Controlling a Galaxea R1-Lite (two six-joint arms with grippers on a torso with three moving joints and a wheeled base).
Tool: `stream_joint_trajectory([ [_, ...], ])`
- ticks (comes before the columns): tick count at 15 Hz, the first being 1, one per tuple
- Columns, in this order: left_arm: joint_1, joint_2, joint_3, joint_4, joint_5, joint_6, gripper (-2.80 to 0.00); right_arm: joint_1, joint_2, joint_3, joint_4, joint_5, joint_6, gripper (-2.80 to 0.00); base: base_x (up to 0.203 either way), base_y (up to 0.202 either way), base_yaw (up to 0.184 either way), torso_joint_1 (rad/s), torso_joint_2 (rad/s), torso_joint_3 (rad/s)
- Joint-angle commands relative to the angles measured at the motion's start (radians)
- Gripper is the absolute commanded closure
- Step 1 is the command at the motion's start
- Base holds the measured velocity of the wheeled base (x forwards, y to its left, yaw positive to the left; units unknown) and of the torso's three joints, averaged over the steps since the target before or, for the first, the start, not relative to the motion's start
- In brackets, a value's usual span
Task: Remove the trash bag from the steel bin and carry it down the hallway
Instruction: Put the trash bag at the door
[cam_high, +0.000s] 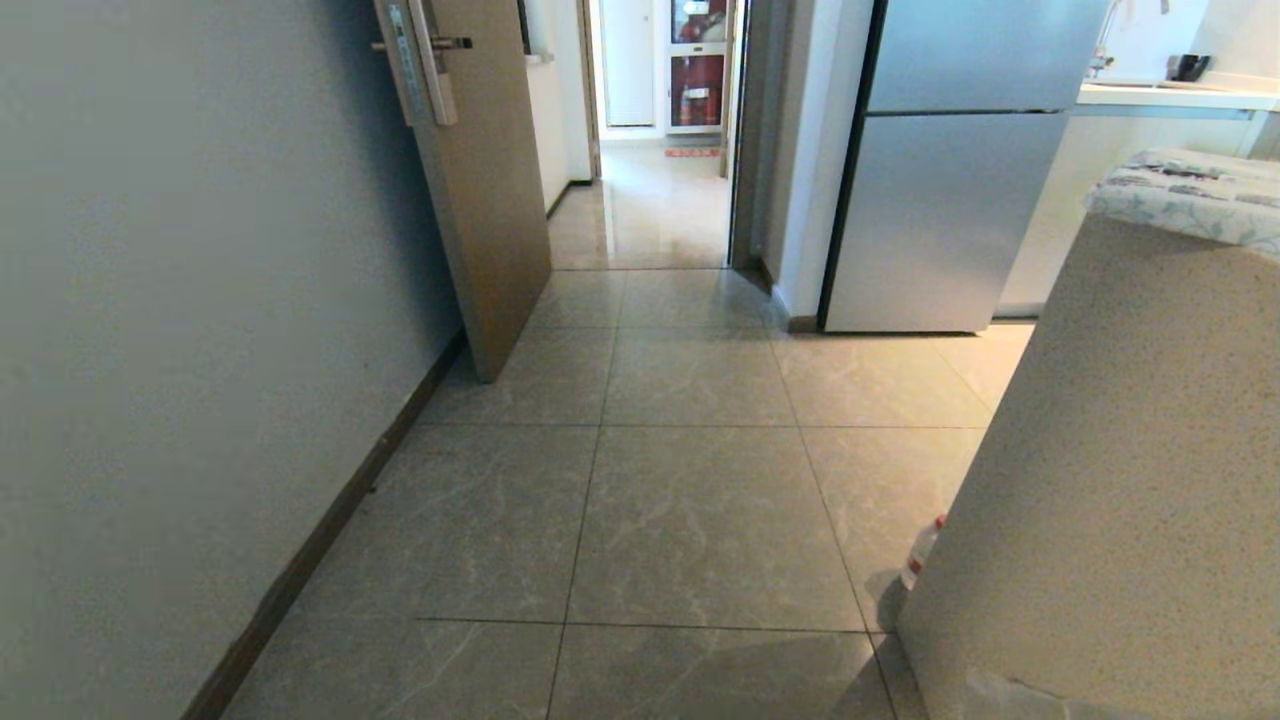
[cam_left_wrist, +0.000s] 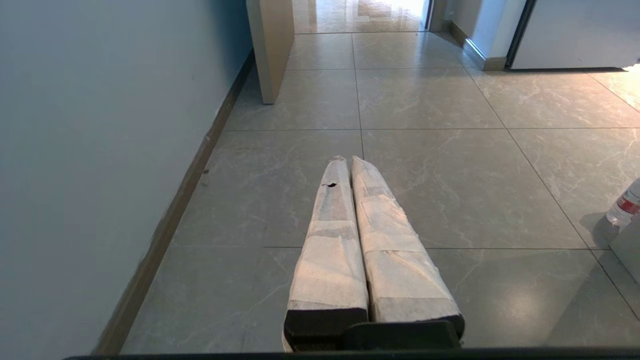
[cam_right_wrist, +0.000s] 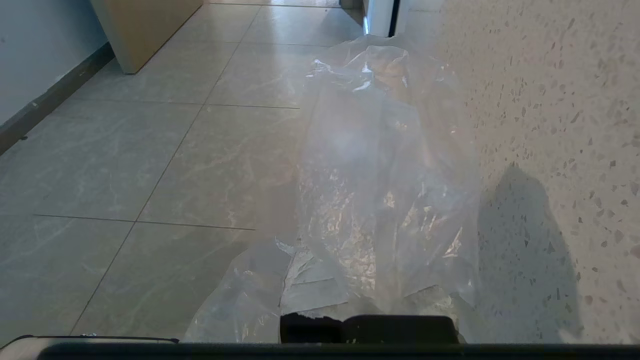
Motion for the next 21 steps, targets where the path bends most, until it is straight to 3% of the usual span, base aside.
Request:
stream_joint_trajectory([
  [1,0.000,0.000,0.000,0.000,0.000,0.003,0.00,0.001,0.002,0.000,0.000,0.000,-0.001,0.00,0.000,0.000,0.000,0.000,0.00,0.000],
  [13,0.000,0.000,0.000,0.000,0.000,0.000,0.00,0.000,0.001,0.000,0.000,0.000,-0.001,0.00,0.000,0.000,0.000,0.000,0.00,0.000],
  [21,0.000,0.000,0.000,0.000,0.000,0.001,0.00,0.000,0.000,0.000,0.000,0.000,-0.001,0.00,0.000,0.101,0.003,0.001,0.00,0.002],
])
